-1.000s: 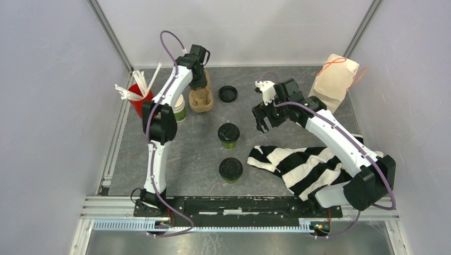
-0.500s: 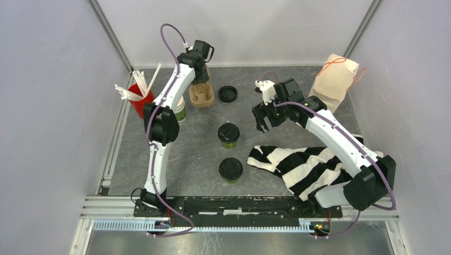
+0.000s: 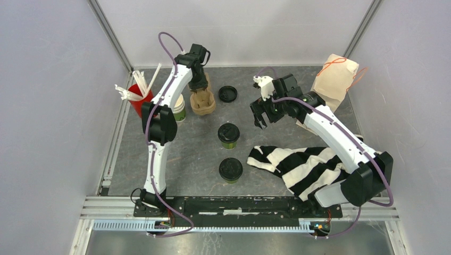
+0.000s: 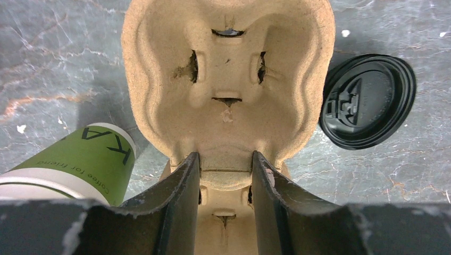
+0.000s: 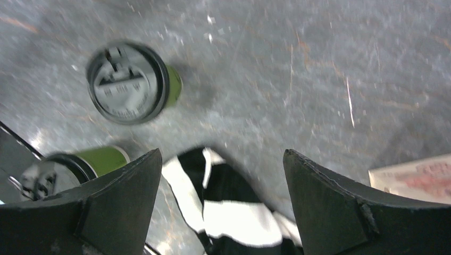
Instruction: Pack the takeout coffee
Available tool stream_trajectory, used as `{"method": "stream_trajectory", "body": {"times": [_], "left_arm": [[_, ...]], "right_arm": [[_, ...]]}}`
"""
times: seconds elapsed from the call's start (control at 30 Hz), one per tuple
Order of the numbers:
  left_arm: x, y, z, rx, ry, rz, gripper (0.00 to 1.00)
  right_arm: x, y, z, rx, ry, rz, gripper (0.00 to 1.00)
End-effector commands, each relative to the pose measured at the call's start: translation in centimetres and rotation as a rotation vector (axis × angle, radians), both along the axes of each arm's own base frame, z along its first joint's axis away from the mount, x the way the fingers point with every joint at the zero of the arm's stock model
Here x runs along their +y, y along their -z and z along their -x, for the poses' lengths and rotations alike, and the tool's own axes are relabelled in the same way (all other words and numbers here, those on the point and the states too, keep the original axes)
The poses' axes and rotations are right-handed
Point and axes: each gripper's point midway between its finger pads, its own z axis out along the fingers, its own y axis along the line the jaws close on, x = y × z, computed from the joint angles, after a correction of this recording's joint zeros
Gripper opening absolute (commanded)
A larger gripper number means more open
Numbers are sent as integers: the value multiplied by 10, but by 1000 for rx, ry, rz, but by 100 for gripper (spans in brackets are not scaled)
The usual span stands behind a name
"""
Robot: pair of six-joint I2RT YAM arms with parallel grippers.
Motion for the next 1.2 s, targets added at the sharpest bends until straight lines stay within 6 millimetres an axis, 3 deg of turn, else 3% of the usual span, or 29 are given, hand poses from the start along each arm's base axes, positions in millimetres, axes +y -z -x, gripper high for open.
{"method": "stream_trajectory", "body": {"times": [0.0, 0.17, 0.37, 0.63, 0.87, 1.17], "left_arm": [[-24, -44, -24, -147, -33, 164, 2], [-27, -37, -25, -119, -45, 195, 2], [-18, -16, -14, -56, -72, 164, 2], [-14, -1, -8, -10, -178, 172, 2], [-13, -1, -15, -19, -232, 174, 2], [-5, 7, -7, 19, -286, 138, 2]], "right_arm": [[40, -24, -39, -8, 39, -240, 91], [95, -13, -75, 95, 18, -490, 87], [134, 32, -102, 225, 31, -654, 81], [147, 59, -111, 255, 64, -772, 79], [158, 76, -105, 254, 84, -793, 78], [173, 84, -113, 297, 121, -829, 65]]}}
